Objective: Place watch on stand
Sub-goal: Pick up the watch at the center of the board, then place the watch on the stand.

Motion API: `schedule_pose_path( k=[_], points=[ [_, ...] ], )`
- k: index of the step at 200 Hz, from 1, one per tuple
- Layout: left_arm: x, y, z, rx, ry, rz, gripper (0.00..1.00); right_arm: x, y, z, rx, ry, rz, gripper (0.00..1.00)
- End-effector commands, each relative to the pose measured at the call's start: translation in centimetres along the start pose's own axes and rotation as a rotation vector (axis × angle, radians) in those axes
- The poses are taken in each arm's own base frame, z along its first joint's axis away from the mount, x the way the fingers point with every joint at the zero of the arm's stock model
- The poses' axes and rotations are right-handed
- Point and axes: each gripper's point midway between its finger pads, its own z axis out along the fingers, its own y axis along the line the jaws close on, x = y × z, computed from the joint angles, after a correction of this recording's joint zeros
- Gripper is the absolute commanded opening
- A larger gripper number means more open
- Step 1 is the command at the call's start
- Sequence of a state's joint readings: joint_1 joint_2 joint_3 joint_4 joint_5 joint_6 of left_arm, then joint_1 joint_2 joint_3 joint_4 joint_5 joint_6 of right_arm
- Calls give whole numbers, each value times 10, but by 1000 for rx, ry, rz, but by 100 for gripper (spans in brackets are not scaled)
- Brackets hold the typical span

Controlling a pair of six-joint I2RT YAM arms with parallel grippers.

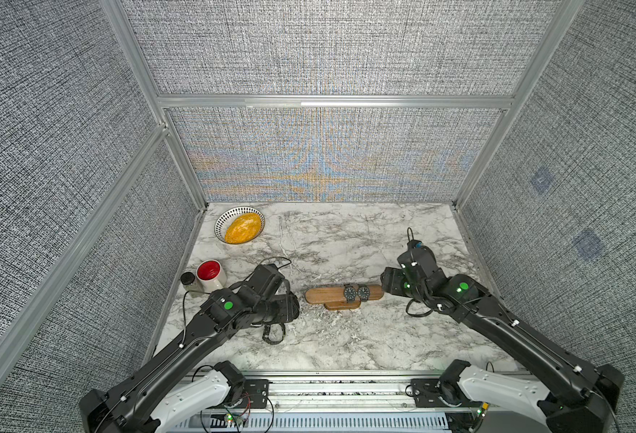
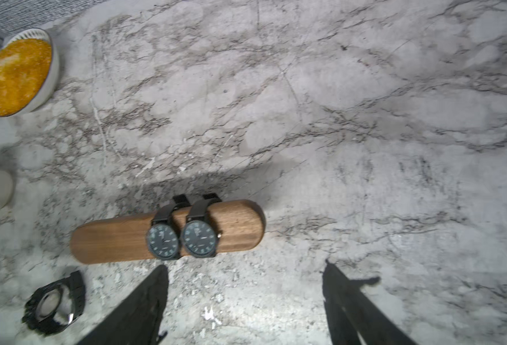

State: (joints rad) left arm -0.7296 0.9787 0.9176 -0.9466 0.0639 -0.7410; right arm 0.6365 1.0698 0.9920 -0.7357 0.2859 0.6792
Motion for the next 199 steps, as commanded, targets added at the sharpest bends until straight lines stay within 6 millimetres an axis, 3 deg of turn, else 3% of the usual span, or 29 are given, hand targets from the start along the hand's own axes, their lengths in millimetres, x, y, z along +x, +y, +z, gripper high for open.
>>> schedule_pose_path(
  k=[1, 57, 143, 199],
  points=[
    [-2, 11, 9, -74, 8, 8, 14, -1, -18, 9, 47, 13, -43, 82],
    [-21, 11, 42, -155, 19, 74, 12, 4, -49, 38, 88, 83, -11, 81],
    [-33, 6, 74, -217, 93, 143, 11, 20, -70, 74, 108, 157, 23, 80],
    [-36, 3, 89, -235, 128, 169, 9, 29, -71, 93, 106, 221, 21, 79]
  ],
)
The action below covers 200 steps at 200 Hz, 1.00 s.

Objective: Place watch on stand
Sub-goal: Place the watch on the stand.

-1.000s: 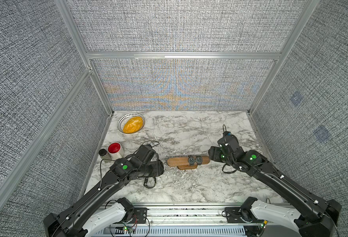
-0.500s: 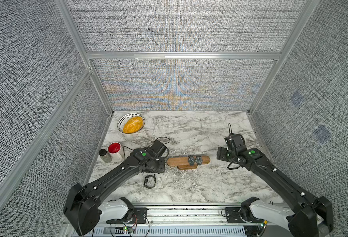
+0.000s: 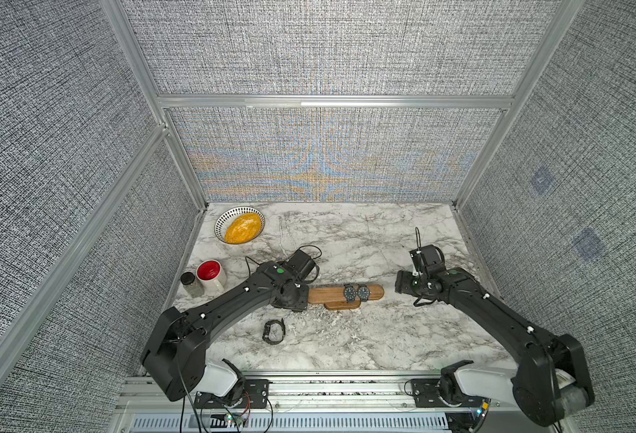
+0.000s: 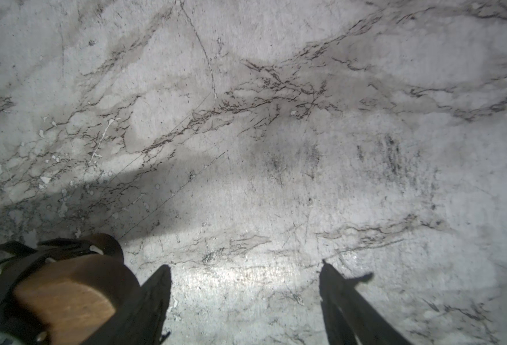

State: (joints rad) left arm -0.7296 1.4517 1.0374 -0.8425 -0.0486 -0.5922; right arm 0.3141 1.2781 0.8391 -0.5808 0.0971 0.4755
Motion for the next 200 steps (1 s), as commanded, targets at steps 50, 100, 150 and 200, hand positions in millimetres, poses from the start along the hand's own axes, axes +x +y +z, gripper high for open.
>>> schedule_pose_path(
  k=[50, 100, 150, 200],
  points=[
    [-10, -7, 0, 23, -23, 24, 9, 2, 8, 12, -39, 17, -4, 74],
    [-9, -12, 4, 49, -13, 27, 9, 3, 12, 16, -64, 17, 5, 69],
    [-10, -17, 3, 70, -8, 21, 9, 15, 17, 25, -89, 48, -1, 65],
    [-8, -24, 5, 108, 1, 1, 11, 19, 24, 26, -101, 52, -19, 58]
  ],
)
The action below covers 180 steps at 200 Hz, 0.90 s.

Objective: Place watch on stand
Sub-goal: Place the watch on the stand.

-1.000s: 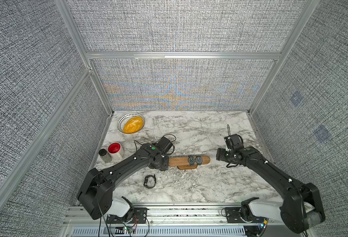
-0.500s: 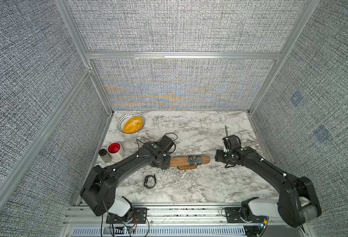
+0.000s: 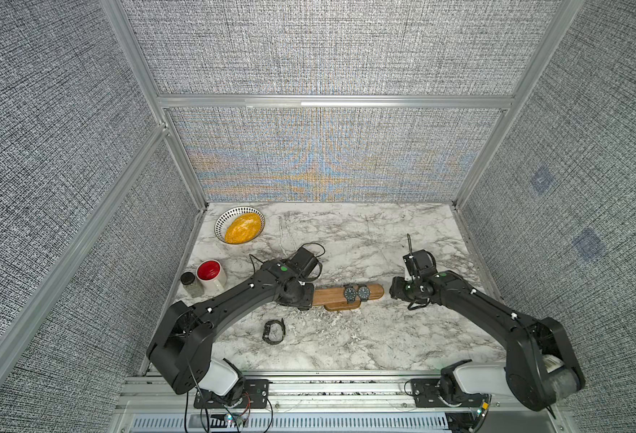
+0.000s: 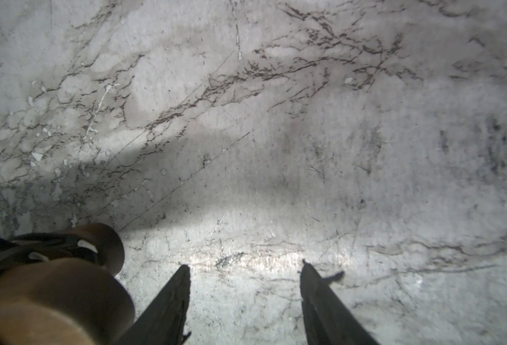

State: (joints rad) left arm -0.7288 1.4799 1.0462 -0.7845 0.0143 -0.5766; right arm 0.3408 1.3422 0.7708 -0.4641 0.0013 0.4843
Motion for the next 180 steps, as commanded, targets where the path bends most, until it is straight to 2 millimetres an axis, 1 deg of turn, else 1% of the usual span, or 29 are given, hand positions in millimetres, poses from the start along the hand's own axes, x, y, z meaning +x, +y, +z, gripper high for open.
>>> schedule_pose_path(
  k=[1, 22, 54, 102, 104, 110, 128, 180],
  points=[
    [-2, -7, 1, 36, -2, -13, 11, -2, 4, 0, -12, -11, -5, 58],
    [-2, -10, 2, 53, 6, -16, 11, -2, 9, 1, -23, -12, -23, 57],
    [0, -12, 3, 71, 6, -27, 12, -3, 9, 5, -13, -4, -46, 55],
    [3, -13, 5, 79, 16, -38, 17, 0, 9, 13, -5, 27, -61, 52],
    [3, -13, 5, 81, 15, -37, 17, -8, 14, 9, -17, 7, -63, 52],
    [2, -14, 5, 87, 15, -39, 18, -12, 16, 8, -21, -1, -64, 52],
    [1, -18, 4, 101, 16, -43, 20, -13, 17, 8, -21, 0, -65, 51],
    [-5, -28, -1, 144, 8, -69, 30, -11, 20, 9, -25, 5, -69, 50]
  ],
)
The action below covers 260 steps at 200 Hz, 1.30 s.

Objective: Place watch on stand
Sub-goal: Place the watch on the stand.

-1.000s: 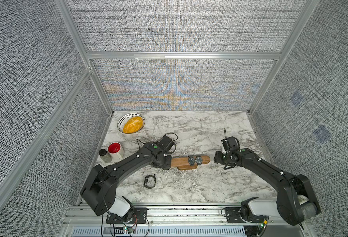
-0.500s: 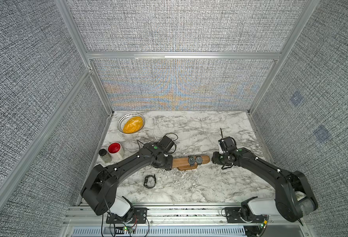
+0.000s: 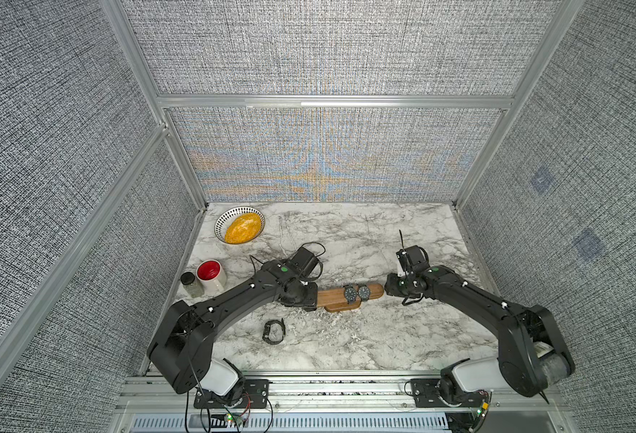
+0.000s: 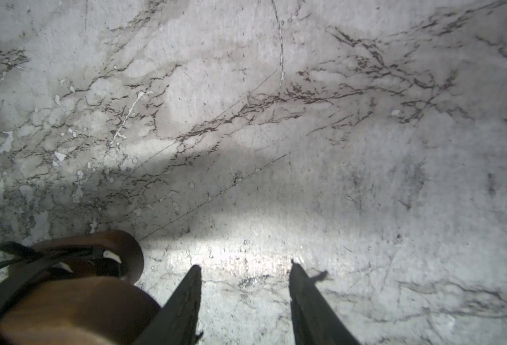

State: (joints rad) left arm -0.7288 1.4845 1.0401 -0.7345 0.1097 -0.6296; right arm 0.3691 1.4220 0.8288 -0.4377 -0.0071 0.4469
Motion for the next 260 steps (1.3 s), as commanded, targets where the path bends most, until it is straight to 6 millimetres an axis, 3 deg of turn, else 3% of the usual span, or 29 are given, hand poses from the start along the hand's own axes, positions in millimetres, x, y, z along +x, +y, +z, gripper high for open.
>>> schedule_pose_path(
  k=[1, 100, 165, 202, 260],
  points=[
    [-5, -10, -1, 45, -10, -18, 30, -1, 3, 0, -5, -1, -5, 50],
    [-6, -20, -7, 112, -30, -73, 59, -2, 11, 3, -23, 8, -8, 49],
    [-8, -28, -7, 133, -30, -80, 64, 0, 16, 3, -28, 10, -14, 49],
    [-9, -33, -7, 139, -34, -82, 72, 0, 16, 3, -27, 13, -15, 48],
    [-6, -35, -11, 146, -52, -133, 72, 1, 19, 1, -37, 10, 0, 47]
  ],
)
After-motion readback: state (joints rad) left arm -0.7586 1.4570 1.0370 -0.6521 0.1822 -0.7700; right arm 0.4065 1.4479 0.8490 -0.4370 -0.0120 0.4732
